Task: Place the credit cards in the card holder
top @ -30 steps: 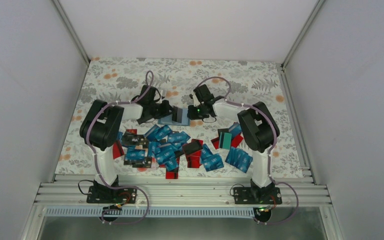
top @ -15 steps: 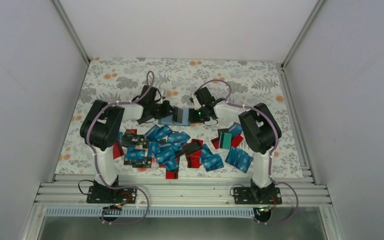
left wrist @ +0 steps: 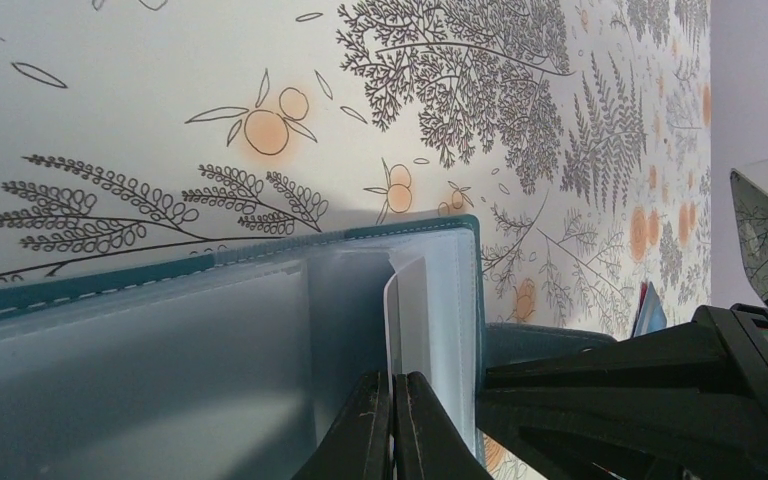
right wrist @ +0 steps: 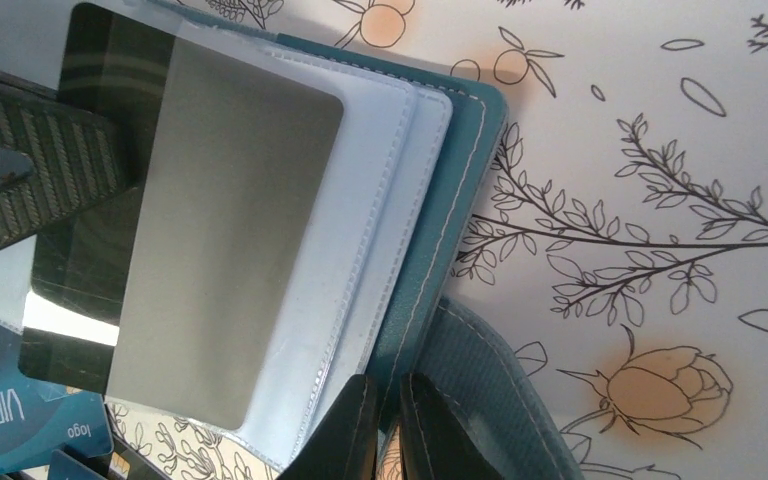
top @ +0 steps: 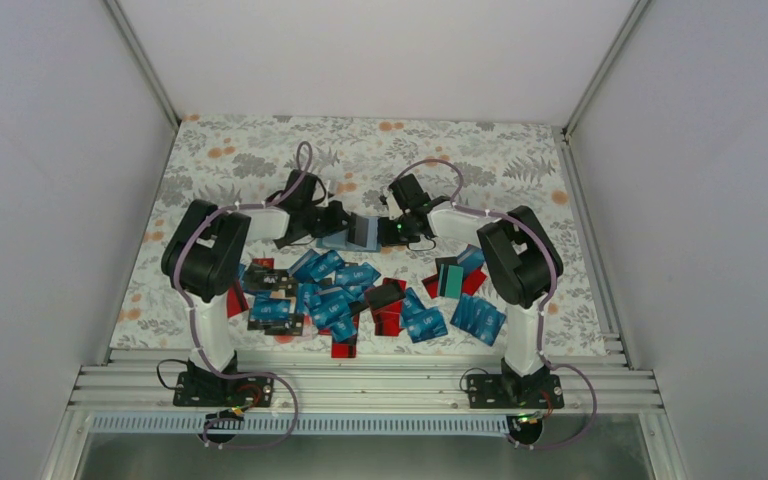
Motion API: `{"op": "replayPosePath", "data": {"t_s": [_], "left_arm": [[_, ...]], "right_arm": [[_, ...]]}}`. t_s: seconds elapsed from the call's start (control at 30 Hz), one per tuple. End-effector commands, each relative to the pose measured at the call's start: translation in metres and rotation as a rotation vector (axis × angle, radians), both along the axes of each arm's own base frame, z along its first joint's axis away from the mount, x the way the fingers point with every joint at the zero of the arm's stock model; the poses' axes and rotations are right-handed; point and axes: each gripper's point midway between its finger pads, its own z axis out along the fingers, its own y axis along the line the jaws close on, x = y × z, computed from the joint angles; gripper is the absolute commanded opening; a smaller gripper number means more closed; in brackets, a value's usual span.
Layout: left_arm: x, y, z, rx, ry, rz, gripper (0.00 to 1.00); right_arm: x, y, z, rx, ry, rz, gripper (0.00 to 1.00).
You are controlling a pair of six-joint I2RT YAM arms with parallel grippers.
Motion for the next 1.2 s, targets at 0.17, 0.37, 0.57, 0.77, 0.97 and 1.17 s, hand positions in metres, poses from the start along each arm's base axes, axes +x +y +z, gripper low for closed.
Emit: {"op": "replayPosePath", "data": {"t_s": [0.17,0.37,0.57,0.77,0.97,1.17], "left_arm": [[-0.013,-0.016,-0.015,0.020,0.063,-0.016,0.02],[-0.013,-0.018,-0.017,0.025,0.068,-0.018,0.02],[-0.012,-0.016,-0.014,0.044,0.058,-0.016,0.12],[-0.009,-0.013,-0.003,0.072,0.028,-0.012,0.28],[-0.007,-0.011,0.008,0.111,0.017,-0.021,0.38],[-0.005,-0.006,0.017,0.190,0.001,-0.035,0.50]], "right_arm": [[-0.003,0.009,-0.005,0.017,0.010,0.024,0.08],[-0.003,0.008,-0.005,0.013,0.009,0.026,0.08],[-0.003,0.008,-0.005,0.014,0.008,0.025,0.08],[-0.002,0.008,-0.002,0.014,0.000,0.027,0.08],[-0.002,0.009,0.000,0.016,-0.004,0.027,0.08],[-0.001,0.009,0.001,0.016,-0.008,0.028,0.08]]}}
